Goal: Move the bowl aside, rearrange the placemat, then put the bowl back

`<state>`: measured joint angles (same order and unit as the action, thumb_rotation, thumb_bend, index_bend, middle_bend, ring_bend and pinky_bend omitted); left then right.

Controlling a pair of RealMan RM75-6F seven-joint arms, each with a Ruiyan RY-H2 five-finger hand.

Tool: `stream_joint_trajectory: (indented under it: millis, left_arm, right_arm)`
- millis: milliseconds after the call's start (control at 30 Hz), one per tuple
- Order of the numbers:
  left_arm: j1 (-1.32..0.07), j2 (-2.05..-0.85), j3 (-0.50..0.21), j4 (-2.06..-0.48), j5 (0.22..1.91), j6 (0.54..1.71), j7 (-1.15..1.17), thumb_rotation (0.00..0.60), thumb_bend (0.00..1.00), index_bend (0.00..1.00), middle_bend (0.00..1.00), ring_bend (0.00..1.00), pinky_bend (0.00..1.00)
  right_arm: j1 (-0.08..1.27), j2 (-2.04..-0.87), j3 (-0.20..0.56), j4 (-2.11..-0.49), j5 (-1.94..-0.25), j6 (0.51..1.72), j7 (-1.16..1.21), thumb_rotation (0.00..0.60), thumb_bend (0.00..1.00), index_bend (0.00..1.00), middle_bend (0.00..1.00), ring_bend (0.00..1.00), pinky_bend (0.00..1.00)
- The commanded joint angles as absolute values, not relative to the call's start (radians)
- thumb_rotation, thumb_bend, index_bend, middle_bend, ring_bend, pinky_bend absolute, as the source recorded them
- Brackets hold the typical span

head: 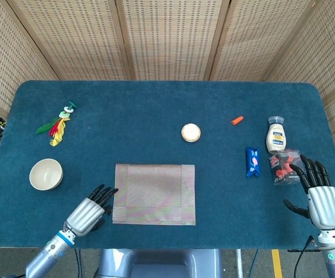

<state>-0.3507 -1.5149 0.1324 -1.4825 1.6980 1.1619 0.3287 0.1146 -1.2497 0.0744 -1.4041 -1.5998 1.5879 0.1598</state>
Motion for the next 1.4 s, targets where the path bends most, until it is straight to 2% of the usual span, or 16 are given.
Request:
stream_joint_trajectory:
  millis: [33, 633, 1400]
  left_arm:
    - [-0.350, -1.514, 0.136, -1.478, 1.699, 1.162, 0.328, 0.600, 0.36, 0.48, 0.00, 0.00, 0.00]
    - [-0.371, -1.573, 0.123, -1.436, 1.664, 1.116, 0.338, 0.600, 0.36, 0.48, 0.00, 0.00, 0.00]
    - [-0.393, -1.623, 0.113, -1.427, 1.641, 1.093, 0.368, 0.600, 0.37, 0.53, 0.00, 0.00, 0.00]
  right_arm:
    - [0.115, -1.250, 0.075, -1.404, -1.600, 1.589, 0.159, 0.600, 0.12, 0.20, 0.00, 0.00, 0.00]
    - [0.113, -1.245, 0.079, -1.407, -1.595, 1.591, 0.170, 0.600, 0.12, 0.19, 0.00, 0.00, 0.00]
    - [0.112, -1.244, 0.079, -1.409, -1.598, 1.593, 0.171, 0.600, 0.12, 0.19, 0.00, 0.00, 0.00]
